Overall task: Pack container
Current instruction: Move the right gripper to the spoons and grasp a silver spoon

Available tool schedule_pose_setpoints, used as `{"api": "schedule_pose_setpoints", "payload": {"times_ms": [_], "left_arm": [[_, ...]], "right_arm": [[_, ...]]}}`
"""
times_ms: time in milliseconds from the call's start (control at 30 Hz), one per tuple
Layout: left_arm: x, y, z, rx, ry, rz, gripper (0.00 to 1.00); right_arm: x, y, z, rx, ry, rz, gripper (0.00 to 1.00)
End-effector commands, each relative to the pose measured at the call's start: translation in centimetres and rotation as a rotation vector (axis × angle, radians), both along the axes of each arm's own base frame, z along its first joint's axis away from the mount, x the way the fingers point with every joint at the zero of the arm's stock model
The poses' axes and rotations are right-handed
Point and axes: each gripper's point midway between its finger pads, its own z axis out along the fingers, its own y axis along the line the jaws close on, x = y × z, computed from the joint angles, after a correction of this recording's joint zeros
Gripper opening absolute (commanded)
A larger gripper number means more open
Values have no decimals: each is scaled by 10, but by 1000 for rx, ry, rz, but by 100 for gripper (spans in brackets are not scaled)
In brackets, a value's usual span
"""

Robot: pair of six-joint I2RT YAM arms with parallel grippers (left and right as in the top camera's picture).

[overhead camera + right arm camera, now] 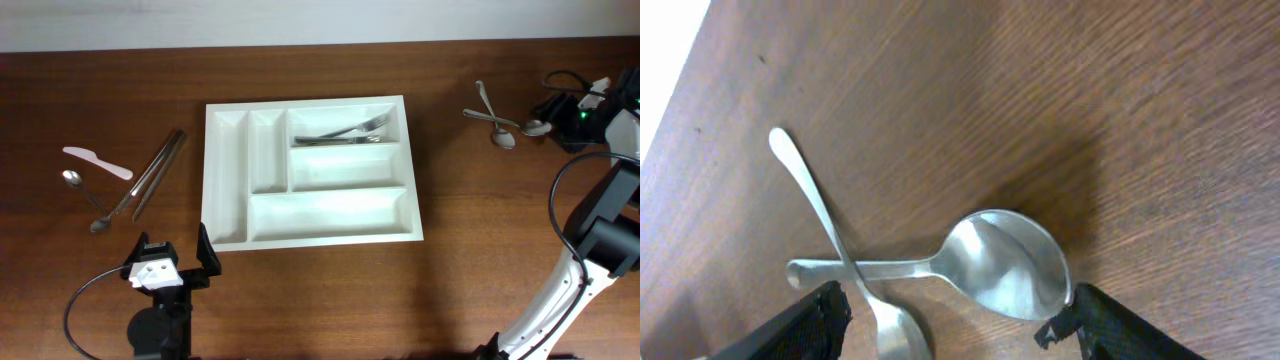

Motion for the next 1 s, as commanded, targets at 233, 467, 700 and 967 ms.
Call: {"api": "schedule_pose_setpoints", "payload": {"times_ms": [233, 467, 700, 967], "left_arm": [[0, -3, -1, 15, -1, -16, 99], [0, -3, -1, 15, -1, -16, 99], [0, -3, -1, 15, -1, -16, 99], [0, -3, -1, 15, -1, -16, 99]], "right_arm": [[-14, -7, -55, 86, 67, -21, 72], [-12, -6, -66, 94, 66, -18, 59], [-7, -9, -64, 79, 44, -18, 47], [-6, -10, -63, 74, 36, -17, 34]]}}
